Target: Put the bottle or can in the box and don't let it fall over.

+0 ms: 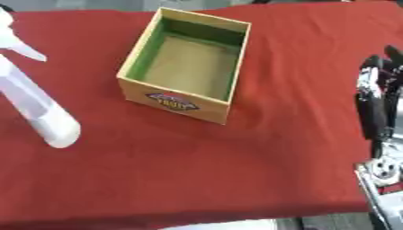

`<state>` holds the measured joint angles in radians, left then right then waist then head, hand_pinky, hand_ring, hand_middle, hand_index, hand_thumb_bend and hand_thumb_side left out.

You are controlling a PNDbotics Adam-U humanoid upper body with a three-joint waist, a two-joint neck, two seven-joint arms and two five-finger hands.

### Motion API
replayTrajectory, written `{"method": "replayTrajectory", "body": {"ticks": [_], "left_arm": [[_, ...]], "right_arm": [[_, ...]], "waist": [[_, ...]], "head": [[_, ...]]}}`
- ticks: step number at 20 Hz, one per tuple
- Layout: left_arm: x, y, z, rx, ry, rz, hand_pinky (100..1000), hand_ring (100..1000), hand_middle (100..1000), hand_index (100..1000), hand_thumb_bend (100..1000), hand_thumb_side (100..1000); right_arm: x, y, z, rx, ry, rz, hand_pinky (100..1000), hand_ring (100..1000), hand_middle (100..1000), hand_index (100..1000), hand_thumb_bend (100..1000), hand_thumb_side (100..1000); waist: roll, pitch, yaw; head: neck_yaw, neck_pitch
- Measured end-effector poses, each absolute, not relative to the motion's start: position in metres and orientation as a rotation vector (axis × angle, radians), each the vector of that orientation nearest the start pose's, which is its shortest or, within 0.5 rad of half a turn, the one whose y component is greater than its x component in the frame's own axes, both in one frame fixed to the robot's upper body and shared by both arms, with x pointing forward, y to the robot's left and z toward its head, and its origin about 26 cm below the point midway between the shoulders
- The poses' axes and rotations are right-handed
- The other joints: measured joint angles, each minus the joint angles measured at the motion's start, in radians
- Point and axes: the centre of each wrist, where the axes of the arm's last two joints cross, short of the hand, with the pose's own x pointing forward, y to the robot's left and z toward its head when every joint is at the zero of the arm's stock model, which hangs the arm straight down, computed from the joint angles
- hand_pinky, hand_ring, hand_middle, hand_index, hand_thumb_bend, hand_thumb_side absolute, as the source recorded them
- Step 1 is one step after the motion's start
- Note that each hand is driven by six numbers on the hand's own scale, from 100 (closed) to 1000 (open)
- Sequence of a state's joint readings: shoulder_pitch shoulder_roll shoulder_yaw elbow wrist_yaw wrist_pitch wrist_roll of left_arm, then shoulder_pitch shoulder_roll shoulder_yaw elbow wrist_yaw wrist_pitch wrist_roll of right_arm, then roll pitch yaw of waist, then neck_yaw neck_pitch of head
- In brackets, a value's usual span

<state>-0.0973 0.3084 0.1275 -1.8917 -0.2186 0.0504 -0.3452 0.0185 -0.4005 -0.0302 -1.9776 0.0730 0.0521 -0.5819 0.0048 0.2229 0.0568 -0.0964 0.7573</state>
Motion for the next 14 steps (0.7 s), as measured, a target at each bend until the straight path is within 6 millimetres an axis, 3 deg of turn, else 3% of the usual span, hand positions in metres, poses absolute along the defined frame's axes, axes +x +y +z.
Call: {"method": "replayTrajectory", "body": {"ticks": [1,3,8,14], "left_arm": [[0.2852,0.3165,0.1282,0.289,-1.801,-0.656,897,1000,1000,930,236,716],[0.2862,0.315,0.1281,0.262,-1.808,-0.663,904,1000,1000,932,326,753],[0.2888,0.3126,0.13,0.231,-1.815,-0.68,901,1000,1000,931,355,771],[0.2941,0.3112,0.1308,0.235,-1.802,-0.68,903,1000,1000,927,326,781]], "right_arm": [[0.2587,-0.3106,0.1213,-0.754,-1.972,-0.152,889,741,715,907,100,795],[0.2587,-0.3105,0.1212,-0.752,-1.971,-0.153,889,741,714,907,100,796],[0.2587,-0.3105,0.1212,-0.747,-1.97,-0.157,889,740,713,907,100,797],[0.2587,-0.3104,0.1212,-0.743,-1.97,-0.156,888,740,712,907,100,798]], "waist": [[0.0,0.0,-0.001],[0.0,0.0,-0.001],[0.0,0.0,-0.001],[0.0,0.0,-0.001]], "head": [[0.001,-0.002],[0.003,-0.003],[0.005,-0.004],[0.008,-0.005]]}}
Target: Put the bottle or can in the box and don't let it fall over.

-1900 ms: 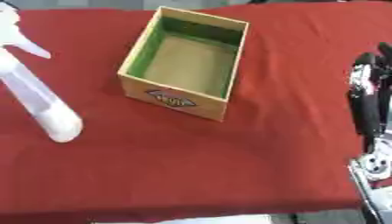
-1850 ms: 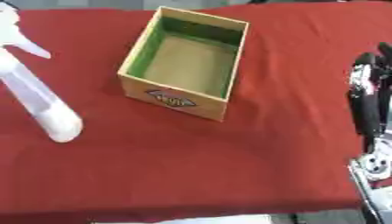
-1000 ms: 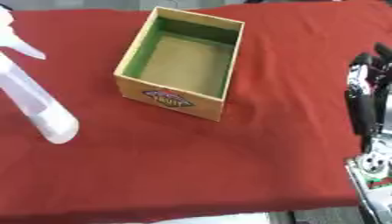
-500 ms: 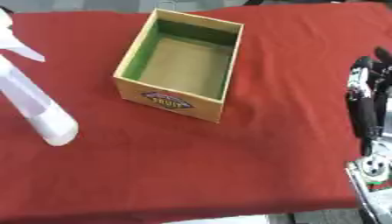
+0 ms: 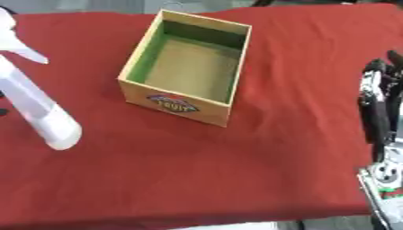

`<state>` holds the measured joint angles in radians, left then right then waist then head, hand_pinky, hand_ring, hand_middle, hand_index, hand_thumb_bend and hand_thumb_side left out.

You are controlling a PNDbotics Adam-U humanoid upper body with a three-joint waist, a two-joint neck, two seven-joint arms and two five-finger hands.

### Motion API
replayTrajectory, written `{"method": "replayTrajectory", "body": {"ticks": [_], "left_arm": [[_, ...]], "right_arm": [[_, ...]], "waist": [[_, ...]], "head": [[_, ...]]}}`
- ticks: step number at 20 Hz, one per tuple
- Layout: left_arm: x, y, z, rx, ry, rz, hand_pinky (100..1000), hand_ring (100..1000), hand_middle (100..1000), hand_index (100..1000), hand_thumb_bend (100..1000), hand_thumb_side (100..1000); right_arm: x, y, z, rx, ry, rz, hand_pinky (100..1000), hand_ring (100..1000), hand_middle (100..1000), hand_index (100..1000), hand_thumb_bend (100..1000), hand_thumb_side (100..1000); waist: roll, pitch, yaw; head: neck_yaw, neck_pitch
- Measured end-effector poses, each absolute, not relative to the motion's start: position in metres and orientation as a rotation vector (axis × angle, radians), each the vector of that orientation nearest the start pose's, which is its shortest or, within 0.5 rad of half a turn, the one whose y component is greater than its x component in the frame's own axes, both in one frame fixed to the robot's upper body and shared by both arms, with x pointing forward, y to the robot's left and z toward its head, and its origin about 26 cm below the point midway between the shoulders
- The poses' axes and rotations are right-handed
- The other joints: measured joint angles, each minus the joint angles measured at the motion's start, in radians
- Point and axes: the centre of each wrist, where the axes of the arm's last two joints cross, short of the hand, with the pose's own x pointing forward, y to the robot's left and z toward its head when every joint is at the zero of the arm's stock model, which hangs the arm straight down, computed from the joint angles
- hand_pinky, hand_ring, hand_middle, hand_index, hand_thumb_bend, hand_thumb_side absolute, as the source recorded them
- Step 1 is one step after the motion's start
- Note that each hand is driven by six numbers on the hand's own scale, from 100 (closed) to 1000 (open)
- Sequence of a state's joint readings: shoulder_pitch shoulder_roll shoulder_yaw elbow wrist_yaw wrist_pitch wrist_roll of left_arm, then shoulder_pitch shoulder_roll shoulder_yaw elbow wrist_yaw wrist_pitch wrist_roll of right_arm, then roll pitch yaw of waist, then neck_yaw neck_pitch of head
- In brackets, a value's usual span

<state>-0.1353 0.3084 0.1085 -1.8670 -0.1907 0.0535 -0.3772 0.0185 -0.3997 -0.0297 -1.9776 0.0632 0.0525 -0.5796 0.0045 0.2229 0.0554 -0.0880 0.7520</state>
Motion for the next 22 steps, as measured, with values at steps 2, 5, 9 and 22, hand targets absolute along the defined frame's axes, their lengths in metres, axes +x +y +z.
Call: {"method": "replayTrajectory", "body": {"ticks": [2,5,9,22], "left_arm": [[0.295,0.311,0.13,0.264,-1.787,-0.671,898,1000,1000,922,313,778],[0.296,0.311,0.13,0.315,-1.77,-0.651,894,1000,1000,926,305,778],[0.297,0.311,0.131,0.366,-1.754,-0.622,892,1000,1000,935,317,773],[0.306,0.301,0.149,0.37,-1.812,-0.633,902,1000,1000,937,360,775]], "right_arm": [[0.259,-0.31,0.121,-0.74,-1.97,-0.157,888,740,712,907,100,799],[0.259,-0.31,0.121,-0.738,-1.971,-0.157,888,739,712,907,100,800],[0.259,-0.31,0.121,-0.736,-1.972,-0.156,888,740,712,907,100,800],[0.259,-0.308,0.12,-0.727,-1.968,-0.154,887,739,712,908,100,799]], "waist": [[0.0,0.0,0.0],[0.0,0.001,0.0],[0.0,0.001,0.0],[0.0,0.001,-0.005]], "head": [[0.001,-0.005],[0.003,-0.007],[0.003,-0.008],[-0.008,-0.016]]}}
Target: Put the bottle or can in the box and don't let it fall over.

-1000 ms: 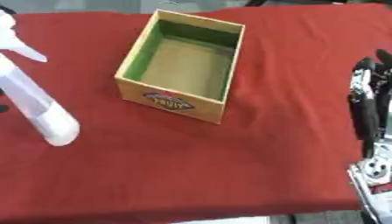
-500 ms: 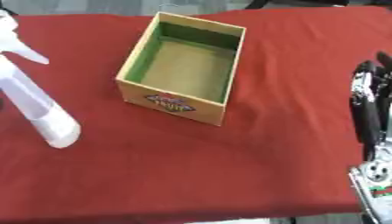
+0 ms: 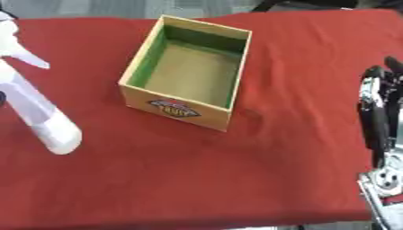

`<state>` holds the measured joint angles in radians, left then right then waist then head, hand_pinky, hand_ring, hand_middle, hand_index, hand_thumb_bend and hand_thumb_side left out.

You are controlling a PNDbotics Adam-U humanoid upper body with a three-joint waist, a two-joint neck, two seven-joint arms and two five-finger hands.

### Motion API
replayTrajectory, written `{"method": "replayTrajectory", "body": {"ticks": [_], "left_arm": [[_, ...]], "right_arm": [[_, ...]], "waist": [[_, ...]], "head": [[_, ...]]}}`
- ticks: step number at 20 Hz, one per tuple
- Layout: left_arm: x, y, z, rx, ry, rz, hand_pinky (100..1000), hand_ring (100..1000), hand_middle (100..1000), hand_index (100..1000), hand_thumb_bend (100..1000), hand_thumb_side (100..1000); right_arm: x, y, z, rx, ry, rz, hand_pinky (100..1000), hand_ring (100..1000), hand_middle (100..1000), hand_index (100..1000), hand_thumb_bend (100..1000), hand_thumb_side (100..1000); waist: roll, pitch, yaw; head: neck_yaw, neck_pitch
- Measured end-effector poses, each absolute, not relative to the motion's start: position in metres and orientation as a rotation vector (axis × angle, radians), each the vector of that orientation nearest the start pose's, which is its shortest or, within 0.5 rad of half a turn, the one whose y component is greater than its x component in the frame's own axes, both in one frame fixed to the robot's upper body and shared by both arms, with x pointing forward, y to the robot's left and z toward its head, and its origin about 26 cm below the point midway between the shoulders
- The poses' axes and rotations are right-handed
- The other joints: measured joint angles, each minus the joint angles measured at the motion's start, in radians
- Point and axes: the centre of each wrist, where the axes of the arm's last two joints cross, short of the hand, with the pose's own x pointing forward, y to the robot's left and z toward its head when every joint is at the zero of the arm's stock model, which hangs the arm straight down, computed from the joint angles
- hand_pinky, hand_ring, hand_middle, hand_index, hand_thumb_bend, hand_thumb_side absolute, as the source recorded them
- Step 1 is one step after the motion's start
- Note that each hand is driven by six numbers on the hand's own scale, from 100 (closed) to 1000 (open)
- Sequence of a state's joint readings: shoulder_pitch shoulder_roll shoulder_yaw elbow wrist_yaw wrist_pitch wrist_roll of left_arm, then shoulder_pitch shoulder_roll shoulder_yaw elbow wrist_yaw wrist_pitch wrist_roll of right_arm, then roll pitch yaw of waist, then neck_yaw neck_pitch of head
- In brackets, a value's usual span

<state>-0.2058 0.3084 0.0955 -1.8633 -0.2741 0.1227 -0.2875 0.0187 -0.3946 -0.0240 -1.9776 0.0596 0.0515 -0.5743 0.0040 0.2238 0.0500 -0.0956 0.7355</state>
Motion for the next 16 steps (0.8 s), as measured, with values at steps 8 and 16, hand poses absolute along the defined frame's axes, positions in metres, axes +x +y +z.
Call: {"method": "replayTrajectory", "body": {"ticks": [8,16], "left_arm": [[0.311,0.297,0.156,0.373,-1.831,-0.646,899,1000,1000,931,356,780],[0.317,0.293,0.157,0.361,-1.832,-0.659,887,1000,1000,906,354,786]], "right_arm": [[0.259,-0.308,0.12,-0.724,-1.966,-0.156,887,739,713,908,100,800],[0.259,-0.308,0.12,-0.723,-1.966,-0.156,887,740,714,908,100,799]], "waist": [[0.0,0.002,-0.001],[-0.001,0.003,-0.002]], "head": [[-0.003,0.0],[-0.001,-0.004]]}}
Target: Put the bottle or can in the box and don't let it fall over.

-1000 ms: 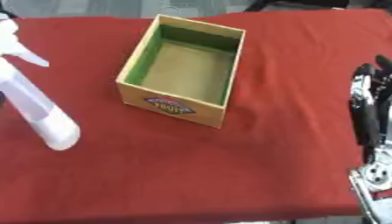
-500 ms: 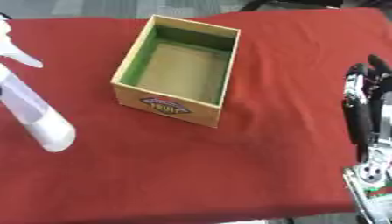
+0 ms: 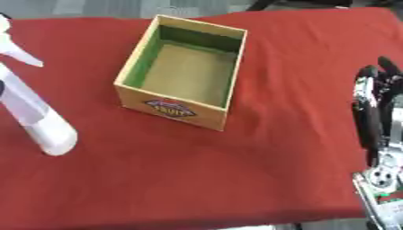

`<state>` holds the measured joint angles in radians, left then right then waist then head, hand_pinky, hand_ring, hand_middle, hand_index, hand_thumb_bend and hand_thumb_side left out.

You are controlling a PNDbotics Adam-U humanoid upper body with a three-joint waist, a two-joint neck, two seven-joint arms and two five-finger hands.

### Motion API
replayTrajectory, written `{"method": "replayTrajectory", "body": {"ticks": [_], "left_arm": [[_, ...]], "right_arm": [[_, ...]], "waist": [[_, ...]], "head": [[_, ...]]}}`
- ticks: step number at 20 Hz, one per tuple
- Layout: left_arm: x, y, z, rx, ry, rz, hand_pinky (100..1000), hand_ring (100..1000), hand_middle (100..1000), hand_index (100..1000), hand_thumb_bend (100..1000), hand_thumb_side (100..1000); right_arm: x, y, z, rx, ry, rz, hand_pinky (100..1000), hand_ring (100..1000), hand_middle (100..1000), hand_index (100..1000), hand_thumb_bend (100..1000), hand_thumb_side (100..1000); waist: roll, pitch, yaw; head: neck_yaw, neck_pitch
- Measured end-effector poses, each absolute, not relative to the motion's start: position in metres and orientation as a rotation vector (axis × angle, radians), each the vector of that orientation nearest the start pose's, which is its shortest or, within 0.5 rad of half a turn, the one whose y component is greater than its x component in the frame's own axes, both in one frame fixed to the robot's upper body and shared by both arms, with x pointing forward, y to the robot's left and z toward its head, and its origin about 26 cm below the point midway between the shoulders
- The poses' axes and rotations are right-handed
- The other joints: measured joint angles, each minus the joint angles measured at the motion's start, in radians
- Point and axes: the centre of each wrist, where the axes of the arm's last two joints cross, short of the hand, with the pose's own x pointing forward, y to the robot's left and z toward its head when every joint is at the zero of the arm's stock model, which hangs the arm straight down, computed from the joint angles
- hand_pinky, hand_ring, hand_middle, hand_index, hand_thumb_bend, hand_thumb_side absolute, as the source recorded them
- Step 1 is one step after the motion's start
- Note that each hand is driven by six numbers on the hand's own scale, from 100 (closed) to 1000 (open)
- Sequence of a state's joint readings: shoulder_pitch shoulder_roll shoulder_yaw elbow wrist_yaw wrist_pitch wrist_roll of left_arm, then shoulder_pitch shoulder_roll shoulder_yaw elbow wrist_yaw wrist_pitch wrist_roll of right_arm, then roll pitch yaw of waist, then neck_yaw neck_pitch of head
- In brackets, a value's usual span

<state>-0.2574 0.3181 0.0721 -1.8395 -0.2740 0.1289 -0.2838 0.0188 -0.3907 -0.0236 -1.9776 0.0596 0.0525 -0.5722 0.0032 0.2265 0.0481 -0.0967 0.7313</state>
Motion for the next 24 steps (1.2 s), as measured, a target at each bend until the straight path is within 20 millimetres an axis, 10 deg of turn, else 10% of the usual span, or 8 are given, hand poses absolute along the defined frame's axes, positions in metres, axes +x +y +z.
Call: {"method": "replayTrajectory", "body": {"ticks": [24], "left_arm": [[0.324,0.282,0.155,0.268,-1.788,-0.725,852,1000,1000,861,289,778]], "right_arm": [[0.259,-0.307,0.119,-0.719,-1.965,-0.161,887,739,712,906,100,798]], "waist": [[0.001,0.001,-0.01]], "head": [[0.003,-0.004]]}}
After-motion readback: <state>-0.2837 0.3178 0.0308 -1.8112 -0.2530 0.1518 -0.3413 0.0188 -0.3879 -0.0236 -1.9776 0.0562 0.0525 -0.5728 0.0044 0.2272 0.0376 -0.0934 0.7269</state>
